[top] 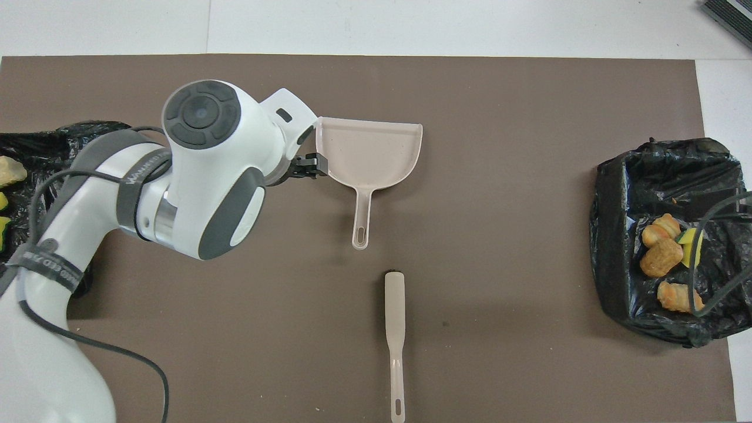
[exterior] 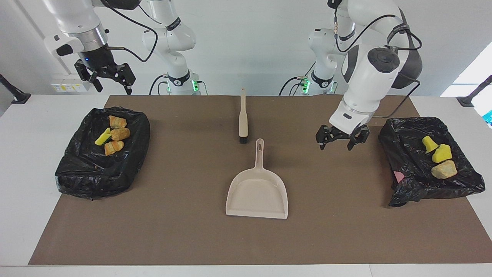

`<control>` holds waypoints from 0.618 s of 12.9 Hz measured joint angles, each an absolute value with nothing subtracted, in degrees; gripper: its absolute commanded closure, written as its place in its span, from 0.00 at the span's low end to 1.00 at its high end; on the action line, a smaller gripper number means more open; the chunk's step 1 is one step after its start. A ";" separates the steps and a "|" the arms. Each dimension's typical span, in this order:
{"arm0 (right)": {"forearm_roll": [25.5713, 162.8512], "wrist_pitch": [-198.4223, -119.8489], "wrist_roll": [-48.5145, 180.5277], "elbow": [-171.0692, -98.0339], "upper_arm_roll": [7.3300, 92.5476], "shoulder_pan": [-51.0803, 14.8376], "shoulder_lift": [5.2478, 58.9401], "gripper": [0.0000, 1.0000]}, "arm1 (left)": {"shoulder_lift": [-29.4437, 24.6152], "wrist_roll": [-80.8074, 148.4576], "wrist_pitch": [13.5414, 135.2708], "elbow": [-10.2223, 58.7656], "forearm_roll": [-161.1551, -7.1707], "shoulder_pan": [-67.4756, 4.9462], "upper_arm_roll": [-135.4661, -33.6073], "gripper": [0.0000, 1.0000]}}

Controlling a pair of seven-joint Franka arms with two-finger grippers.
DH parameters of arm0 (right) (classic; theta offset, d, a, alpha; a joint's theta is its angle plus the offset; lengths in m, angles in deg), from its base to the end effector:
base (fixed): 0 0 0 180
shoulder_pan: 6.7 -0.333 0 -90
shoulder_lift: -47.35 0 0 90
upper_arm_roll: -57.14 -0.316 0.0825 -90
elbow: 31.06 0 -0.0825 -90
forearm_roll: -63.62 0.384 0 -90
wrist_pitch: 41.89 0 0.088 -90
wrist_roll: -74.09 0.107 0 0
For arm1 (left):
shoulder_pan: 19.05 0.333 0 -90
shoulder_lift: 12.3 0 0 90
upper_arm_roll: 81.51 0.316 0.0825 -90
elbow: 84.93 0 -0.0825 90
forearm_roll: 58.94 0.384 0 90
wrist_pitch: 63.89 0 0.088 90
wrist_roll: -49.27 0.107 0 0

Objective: Sweep and dump trash in bin

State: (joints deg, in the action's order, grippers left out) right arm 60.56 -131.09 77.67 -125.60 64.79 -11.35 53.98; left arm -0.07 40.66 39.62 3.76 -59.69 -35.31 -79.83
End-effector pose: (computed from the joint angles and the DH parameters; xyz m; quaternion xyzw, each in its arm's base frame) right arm 0.5157 -0.0372 0.6474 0.9981 -0.0577 0.0108 0.0190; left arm 0.6119 -0.1620 0.5298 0.9984 -0.0511 0.0215 0.0078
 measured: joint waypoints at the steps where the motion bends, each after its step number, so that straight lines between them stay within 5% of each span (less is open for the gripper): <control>1: 60.56 -131.09 77.67 -125.60 64.79 -11.35 53.98 0.00 | -1.11 43.00 38.12 3.75 -59.72 -33.80 -79.81 0.00; 8: 60.56 -131.09 77.67 -125.60 64.79 -11.35 53.98 0.00 | -11.00 54.72 29.38 6.48 -59.79 -24.64 -79.51 0.00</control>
State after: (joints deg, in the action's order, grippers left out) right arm 60.56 -131.09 77.67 -125.60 64.79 -11.35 53.98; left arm -11.00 54.72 29.38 6.48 -59.79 -24.64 -79.51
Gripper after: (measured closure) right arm 0.000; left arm 0.000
